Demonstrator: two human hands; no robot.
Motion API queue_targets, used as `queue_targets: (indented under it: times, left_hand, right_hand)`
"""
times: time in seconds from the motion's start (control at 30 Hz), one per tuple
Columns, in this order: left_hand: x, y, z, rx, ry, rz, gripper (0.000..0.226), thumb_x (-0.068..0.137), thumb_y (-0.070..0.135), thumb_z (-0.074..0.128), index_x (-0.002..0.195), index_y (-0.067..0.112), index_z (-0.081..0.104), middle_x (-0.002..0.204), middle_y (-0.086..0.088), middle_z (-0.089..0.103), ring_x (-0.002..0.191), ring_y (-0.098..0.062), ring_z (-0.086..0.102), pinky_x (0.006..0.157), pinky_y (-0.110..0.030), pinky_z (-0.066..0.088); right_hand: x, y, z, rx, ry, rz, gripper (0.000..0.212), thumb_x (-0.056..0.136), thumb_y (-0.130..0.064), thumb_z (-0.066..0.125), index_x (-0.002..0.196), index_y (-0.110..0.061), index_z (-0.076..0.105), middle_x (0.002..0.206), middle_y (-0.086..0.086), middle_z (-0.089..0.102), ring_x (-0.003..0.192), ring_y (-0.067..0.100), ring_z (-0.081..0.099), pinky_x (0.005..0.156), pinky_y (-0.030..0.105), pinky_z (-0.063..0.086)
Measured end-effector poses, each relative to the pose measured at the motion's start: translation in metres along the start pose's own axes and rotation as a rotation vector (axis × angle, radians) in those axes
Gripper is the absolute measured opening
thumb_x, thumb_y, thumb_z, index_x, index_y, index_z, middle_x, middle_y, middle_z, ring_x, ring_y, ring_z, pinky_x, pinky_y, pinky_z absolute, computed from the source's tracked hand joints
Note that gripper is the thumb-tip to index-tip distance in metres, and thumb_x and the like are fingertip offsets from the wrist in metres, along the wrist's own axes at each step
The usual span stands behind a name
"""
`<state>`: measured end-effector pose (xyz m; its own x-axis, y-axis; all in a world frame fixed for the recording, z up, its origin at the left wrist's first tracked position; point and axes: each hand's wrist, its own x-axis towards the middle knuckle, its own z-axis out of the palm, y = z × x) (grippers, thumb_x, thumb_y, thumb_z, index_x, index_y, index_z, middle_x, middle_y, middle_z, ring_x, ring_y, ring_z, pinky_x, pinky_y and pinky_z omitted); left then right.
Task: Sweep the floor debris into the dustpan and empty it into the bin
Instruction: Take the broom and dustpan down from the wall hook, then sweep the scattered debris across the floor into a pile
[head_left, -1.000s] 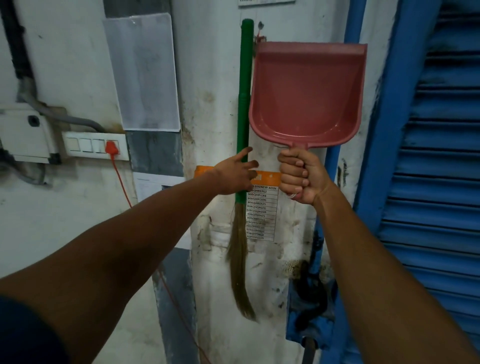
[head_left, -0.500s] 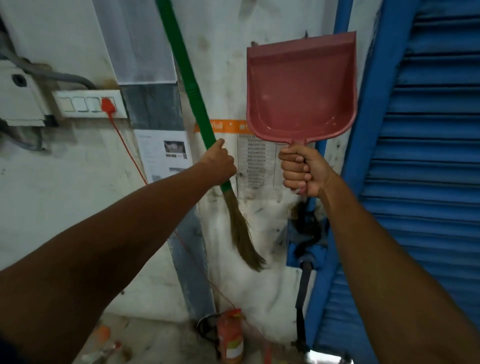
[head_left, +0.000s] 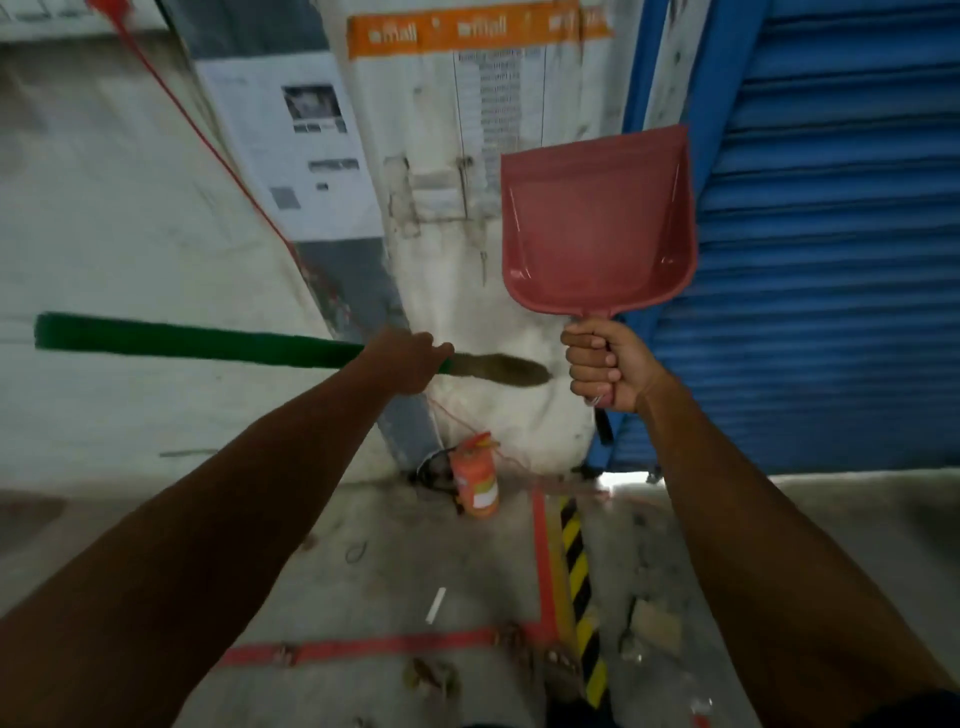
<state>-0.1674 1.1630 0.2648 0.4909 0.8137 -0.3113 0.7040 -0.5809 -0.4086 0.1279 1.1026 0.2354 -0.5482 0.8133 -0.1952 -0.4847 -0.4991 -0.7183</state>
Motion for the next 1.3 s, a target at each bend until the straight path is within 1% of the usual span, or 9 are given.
queue_targets:
  times: [0.23,0.4,0.5,0.63,0.8,0.9,1.1,1.2,1.3]
  left_hand:
    - [-0.043,0.05,0.108,-0.523,-0.205,-0.005,0.043,0.107,0.021,0.049,0.15,0.02,0.051,0.148,-0.01,0.055,0.134,-0.029,0.053,0.104,-0.031,0.041]
    - [-0.062,0.081,0.154,-0.782,-0.34,0.088,0.059,0.096,0.022,0.068,0.151,0.028,0.047,0.123,-0.014,0.066,0.092,-0.025,0.071,0.073,-0.029,0.056]
    - [-0.067,0.102,0.163,-0.881,-0.373,0.116,0.067,0.099,0.01,0.062,0.156,0.035,0.038,0.106,-0.009,0.064,0.068,-0.014,0.065,0.051,-0.019,0.051]
    - [-0.062,0.133,0.163,-0.857,-0.346,0.143,0.072,0.103,0.014,0.057,0.163,0.036,0.023,0.087,-0.003,0.06,0.063,-0.015,0.061,0.05,-0.024,0.049]
    - [-0.049,0.168,0.145,-0.776,-0.318,0.169,0.068,0.105,0.018,0.054,0.164,0.03,0.021,0.114,-0.016,0.063,0.083,-0.023,0.065,0.056,-0.022,0.041]
    - [-0.025,0.189,0.154,-0.808,-0.337,0.127,0.068,0.105,0.018,0.052,0.163,0.034,0.022,0.085,-0.005,0.062,0.063,-0.015,0.058,0.048,-0.025,0.04]
    - [0.006,0.227,0.16,-0.712,-0.297,0.147,0.07,0.101,0.021,0.056,0.163,0.028,0.023,0.135,-0.023,0.06,0.103,-0.036,0.066,0.081,-0.037,0.054]
    - [0.024,0.236,0.162,-0.731,-0.312,0.149,0.079,0.093,0.016,0.065,0.162,0.03,0.028,0.133,-0.019,0.063,0.103,-0.036,0.068,0.085,-0.043,0.058]
    - [0.052,0.244,0.166,-0.794,-0.347,0.149,0.084,0.087,0.008,0.07,0.159,0.031,0.034,0.124,-0.015,0.067,0.084,-0.027,0.072,0.065,-0.035,0.06]
  right_hand:
    - [-0.051,0.142,-0.012,0.187,0.129,0.063,0.043,0.099,-0.025,0.046,0.058,-0.024,0.037,0.04,-0.01,0.02,0.028,0.005,0.018,0.032,0.022,0.015]
    - [-0.099,0.214,-0.022,0.338,0.204,0.079,0.042,0.101,-0.024,0.041,0.059,-0.024,0.038,0.043,-0.009,0.017,0.032,0.007,0.013,0.032,0.023,0.021]
    - [-0.124,0.234,-0.029,0.363,0.282,0.042,0.045,0.104,-0.023,0.038,0.059,-0.023,0.038,0.041,-0.009,0.02,0.032,0.007,0.012,0.032,0.022,0.016]
    - [-0.147,0.244,-0.049,0.395,0.299,0.003,0.043,0.102,-0.023,0.043,0.059,-0.024,0.038,0.04,-0.01,0.026,0.032,0.007,0.013,0.036,0.025,0.011]
    - [-0.165,0.239,-0.074,0.462,0.277,-0.032,0.042,0.1,-0.023,0.043,0.058,-0.024,0.042,0.043,-0.01,0.016,0.031,0.007,0.013,0.034,0.023,0.014]
    - [-0.176,0.237,-0.093,0.51,0.298,-0.054,0.044,0.101,-0.023,0.041,0.057,-0.024,0.042,0.043,-0.01,0.017,0.031,0.007,0.014,0.032,0.022,0.019]
    - [-0.204,0.244,-0.119,0.575,0.313,-0.148,0.039,0.085,-0.02,0.069,0.058,-0.024,0.041,0.042,-0.009,0.02,0.031,0.007,0.018,0.033,0.022,0.023]
    - [-0.211,0.249,-0.126,0.626,0.389,-0.2,0.036,0.092,-0.022,0.052,0.057,-0.023,0.044,0.04,-0.009,0.029,0.031,0.007,0.02,0.035,0.022,0.023]
    - [-0.211,0.256,-0.134,0.698,0.461,-0.253,0.041,0.097,-0.023,0.037,0.057,-0.022,0.044,0.039,-0.008,0.033,0.029,0.007,0.026,0.033,0.023,0.026]
